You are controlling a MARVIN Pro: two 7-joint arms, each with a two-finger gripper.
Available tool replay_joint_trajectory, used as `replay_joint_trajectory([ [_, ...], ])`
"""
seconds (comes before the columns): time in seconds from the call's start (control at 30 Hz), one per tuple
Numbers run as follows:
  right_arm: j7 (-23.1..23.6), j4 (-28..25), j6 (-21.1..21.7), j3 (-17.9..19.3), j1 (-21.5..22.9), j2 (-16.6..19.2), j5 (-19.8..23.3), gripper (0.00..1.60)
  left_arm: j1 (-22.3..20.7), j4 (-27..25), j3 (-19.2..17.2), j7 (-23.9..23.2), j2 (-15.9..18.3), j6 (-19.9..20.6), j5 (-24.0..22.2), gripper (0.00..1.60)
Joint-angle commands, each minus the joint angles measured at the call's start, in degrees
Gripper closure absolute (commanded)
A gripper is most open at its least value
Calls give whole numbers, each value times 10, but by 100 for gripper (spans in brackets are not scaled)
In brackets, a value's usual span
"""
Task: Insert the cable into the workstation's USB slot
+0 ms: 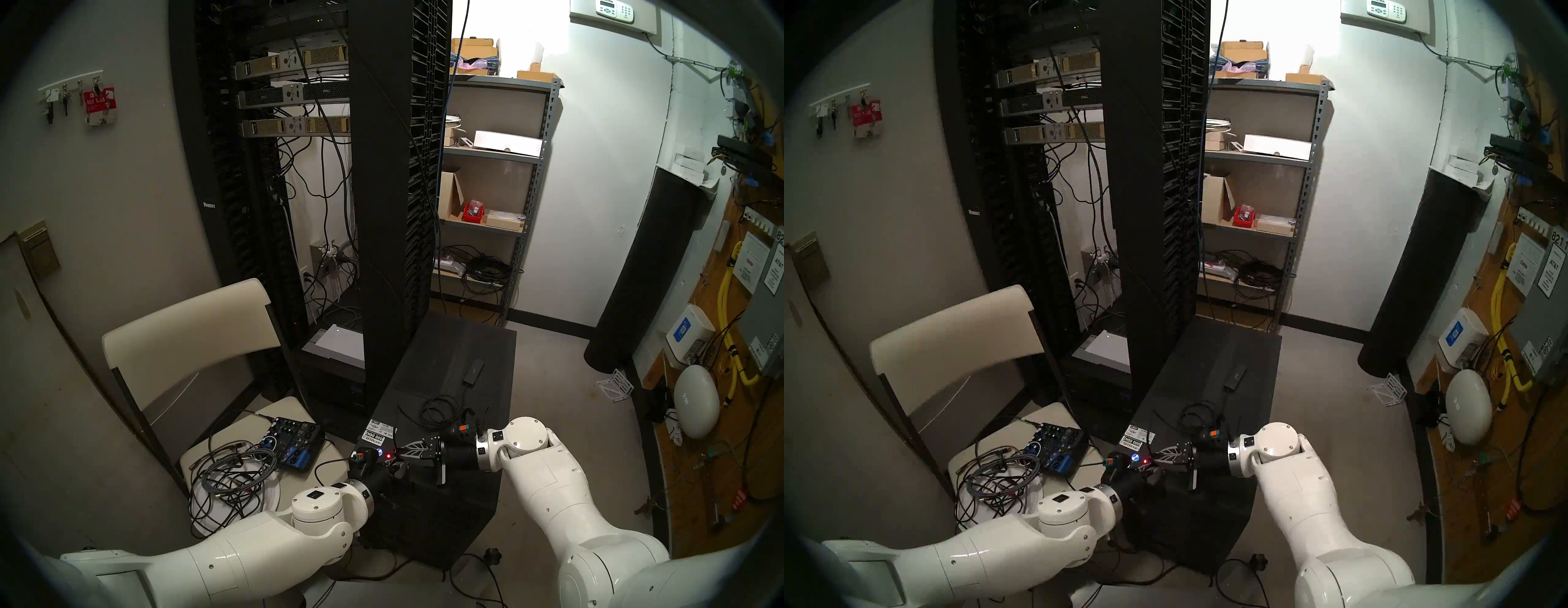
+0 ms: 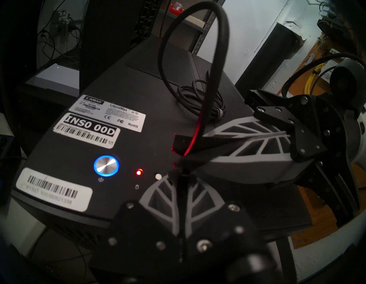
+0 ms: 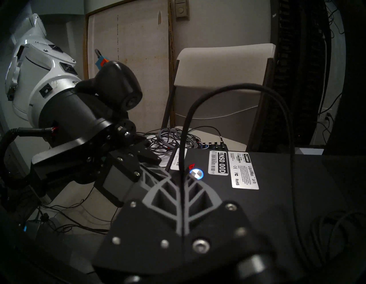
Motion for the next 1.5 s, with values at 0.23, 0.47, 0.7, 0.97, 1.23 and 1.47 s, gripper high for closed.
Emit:
replay_joint_trajectory([
  [0.23,10,-37,20,-2,-26,11,-7,160,6,12,11,0,-1,3,0,160],
  [0.47,15,-30,23,-10,-27,13,-16,160,6,9,12,1,-1,3,-3,160],
  [0.7,13,-23,33,-18,-30,16,-23,160,3,9,15,-2,1,10,-10,160],
  [0.97,7,-10,29,-23,-27,19,-30,160,5,6,14,-1,2,8,-13,154],
  [1.23,2,2,31,-28,-22,21,-33,160,5,-8,18,-1,13,13,-17,40],
  [1.47,-2,7,27,-29,-20,23,-33,160,5,-12,20,-5,19,12,-21,114],
])
